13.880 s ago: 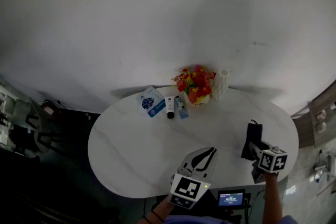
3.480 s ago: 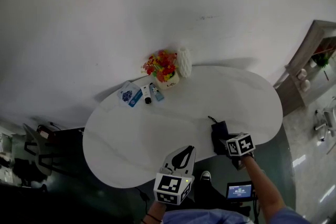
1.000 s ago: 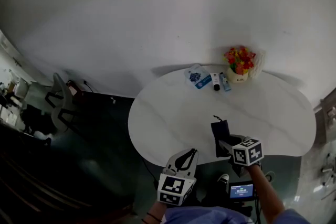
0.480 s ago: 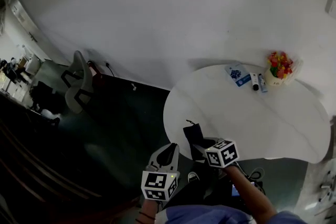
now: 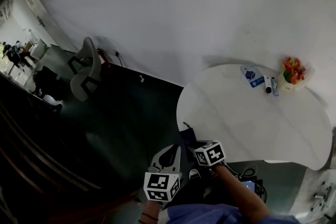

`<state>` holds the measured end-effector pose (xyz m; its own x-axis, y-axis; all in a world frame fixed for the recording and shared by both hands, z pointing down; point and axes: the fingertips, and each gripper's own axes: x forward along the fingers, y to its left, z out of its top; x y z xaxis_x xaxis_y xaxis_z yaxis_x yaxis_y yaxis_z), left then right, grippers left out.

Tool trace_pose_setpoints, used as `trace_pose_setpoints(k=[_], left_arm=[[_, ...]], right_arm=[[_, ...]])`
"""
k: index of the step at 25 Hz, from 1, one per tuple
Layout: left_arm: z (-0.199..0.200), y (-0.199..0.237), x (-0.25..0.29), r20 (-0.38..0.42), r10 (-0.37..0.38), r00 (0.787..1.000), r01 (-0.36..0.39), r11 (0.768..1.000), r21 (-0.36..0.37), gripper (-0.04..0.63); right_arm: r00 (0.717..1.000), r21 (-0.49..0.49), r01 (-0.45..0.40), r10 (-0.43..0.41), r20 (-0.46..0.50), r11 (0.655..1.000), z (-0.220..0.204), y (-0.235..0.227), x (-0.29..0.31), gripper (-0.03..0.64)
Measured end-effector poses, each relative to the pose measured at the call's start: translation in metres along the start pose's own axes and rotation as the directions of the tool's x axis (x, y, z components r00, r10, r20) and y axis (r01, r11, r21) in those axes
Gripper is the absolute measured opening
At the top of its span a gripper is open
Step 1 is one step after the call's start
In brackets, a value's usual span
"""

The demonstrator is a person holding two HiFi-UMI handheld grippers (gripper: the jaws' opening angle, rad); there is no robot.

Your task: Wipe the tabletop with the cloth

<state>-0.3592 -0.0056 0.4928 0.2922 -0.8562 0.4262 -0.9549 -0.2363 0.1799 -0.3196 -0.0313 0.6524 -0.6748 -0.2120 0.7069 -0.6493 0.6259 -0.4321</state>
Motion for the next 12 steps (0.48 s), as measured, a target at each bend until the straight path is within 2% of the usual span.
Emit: trace_pose_setpoints(k=[5, 12], left_arm=[[-0.005, -0.008, 0.007, -0.011, -0.030, 0.999, 0.030, 0.999, -0.021, 0.026], [-0.011, -0.046, 0.036, -0.038, -0.134, 0.990, 0.135, 0.991, 0.007, 0.026]], right_arm=[[0.995, -0.009, 0.085, -0.086, -0.051, 0.996, -0.018, -0.027, -0.017, 0.100], [0.994, 0.072, 0.106, -0.104, -0.034, 0.992, -0.046, -0.065, -0.049, 0.100]])
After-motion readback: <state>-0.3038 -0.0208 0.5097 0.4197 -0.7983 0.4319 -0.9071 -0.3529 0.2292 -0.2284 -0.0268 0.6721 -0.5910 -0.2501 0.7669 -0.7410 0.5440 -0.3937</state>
